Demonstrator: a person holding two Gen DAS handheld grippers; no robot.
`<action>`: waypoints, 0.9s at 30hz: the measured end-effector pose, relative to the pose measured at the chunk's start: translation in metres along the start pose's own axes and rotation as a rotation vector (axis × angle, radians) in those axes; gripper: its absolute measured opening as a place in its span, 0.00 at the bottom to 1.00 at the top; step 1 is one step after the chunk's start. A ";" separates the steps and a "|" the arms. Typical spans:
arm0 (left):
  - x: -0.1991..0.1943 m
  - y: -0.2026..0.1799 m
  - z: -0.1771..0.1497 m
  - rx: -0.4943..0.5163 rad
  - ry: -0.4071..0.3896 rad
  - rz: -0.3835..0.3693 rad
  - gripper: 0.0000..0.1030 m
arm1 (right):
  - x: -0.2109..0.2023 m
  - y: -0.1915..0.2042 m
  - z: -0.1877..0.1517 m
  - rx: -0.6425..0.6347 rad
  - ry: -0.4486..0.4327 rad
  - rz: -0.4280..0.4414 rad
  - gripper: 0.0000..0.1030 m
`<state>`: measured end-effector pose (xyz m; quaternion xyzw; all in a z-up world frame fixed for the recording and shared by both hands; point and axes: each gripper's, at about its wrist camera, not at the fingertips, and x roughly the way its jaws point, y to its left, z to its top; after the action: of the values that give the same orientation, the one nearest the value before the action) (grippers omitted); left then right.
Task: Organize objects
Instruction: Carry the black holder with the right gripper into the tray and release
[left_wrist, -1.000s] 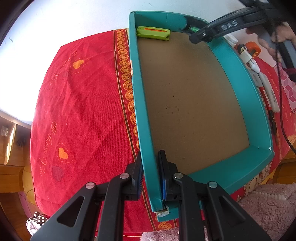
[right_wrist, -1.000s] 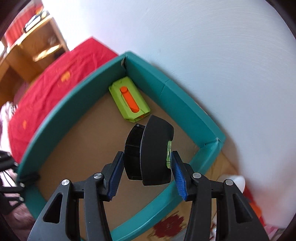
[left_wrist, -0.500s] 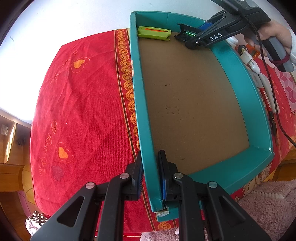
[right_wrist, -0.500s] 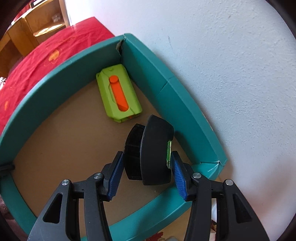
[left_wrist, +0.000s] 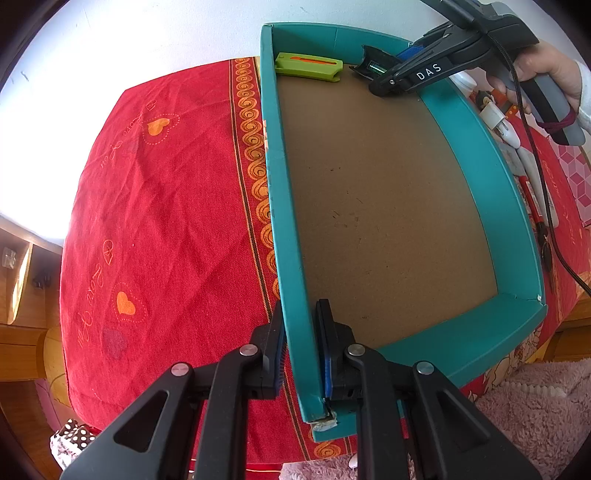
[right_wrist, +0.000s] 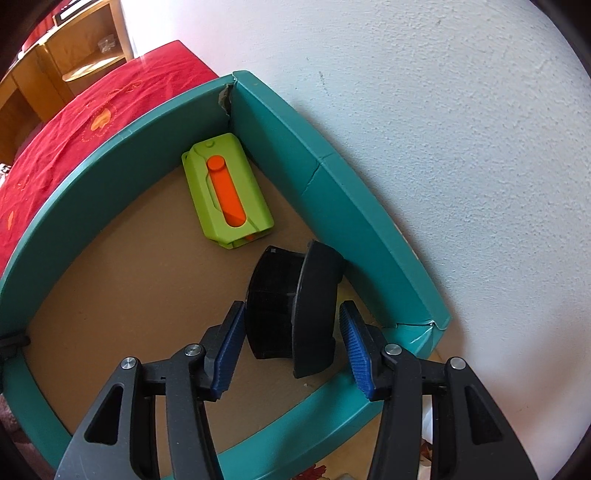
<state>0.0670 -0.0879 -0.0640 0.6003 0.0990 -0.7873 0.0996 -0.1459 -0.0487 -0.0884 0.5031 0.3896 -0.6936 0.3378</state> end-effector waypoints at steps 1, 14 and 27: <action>-0.001 0.002 -0.002 -0.001 0.000 0.000 0.13 | 0.000 0.000 0.000 0.000 0.000 -0.002 0.50; -0.003 -0.003 -0.008 -0.007 -0.003 0.001 0.14 | 0.001 -0.003 -0.008 0.033 -0.013 -0.050 0.65; -0.004 -0.013 -0.009 -0.011 -0.001 0.005 0.14 | -0.034 0.012 -0.030 0.079 -0.103 -0.065 0.65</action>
<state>0.0730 -0.0730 -0.0619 0.5995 0.1017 -0.7869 0.1049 -0.1135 -0.0249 -0.0643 0.4669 0.3602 -0.7438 0.3146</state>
